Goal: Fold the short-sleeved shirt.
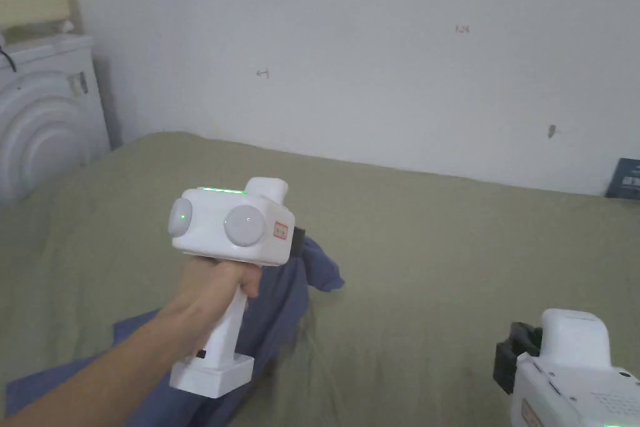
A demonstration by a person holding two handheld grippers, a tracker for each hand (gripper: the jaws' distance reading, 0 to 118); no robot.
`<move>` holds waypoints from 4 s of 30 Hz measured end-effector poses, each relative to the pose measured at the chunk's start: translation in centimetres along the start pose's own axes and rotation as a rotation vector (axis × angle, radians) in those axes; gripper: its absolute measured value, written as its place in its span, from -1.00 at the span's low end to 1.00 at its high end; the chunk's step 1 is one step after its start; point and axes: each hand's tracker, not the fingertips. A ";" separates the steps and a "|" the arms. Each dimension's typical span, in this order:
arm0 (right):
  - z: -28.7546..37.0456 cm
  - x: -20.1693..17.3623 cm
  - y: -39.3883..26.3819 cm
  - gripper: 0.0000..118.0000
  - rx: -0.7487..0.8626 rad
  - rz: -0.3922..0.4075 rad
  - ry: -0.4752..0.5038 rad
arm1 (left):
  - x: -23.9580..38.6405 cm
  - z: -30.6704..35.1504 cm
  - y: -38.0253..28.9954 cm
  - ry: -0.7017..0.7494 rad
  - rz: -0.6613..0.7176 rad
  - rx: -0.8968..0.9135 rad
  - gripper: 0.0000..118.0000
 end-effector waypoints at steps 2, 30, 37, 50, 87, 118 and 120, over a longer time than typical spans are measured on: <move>0.6 2.8 0.0 -0.86 0.010 -0.018 -0.066 | 4.9 -2.3 0.3 -0.090 -0.032 -0.010 -0.97; -1.8 11.0 -5.3 -0.86 -0.119 -0.102 -0.223 | 17.8 -14.6 -9.6 -0.200 -0.137 -0.138 0.87; 1.7 7.2 -4.4 -0.86 -0.057 -0.086 -0.145 | 8.4 -1.1 -10.3 -0.011 -0.034 0.138 -0.99; 4.2 -0.6 -4.5 -0.86 -0.008 -0.049 -0.002 | -3.1 12.8 -16.4 0.286 0.052 0.260 -1.00; -20.0 10.4 -3.6 -0.70 -0.428 -0.075 -0.043 | -10.7 -13.2 -12.9 0.194 0.047 -0.278 -0.97; -0.7 13.9 14.7 -0.78 -0.101 -0.088 -0.014 | -10.6 14.0 1.7 0.317 0.063 0.168 -0.96; 0.2 14.3 16.8 -0.78 -0.075 -0.082 -0.018 | -9.4 15.4 3.0 0.341 0.048 0.200 -0.96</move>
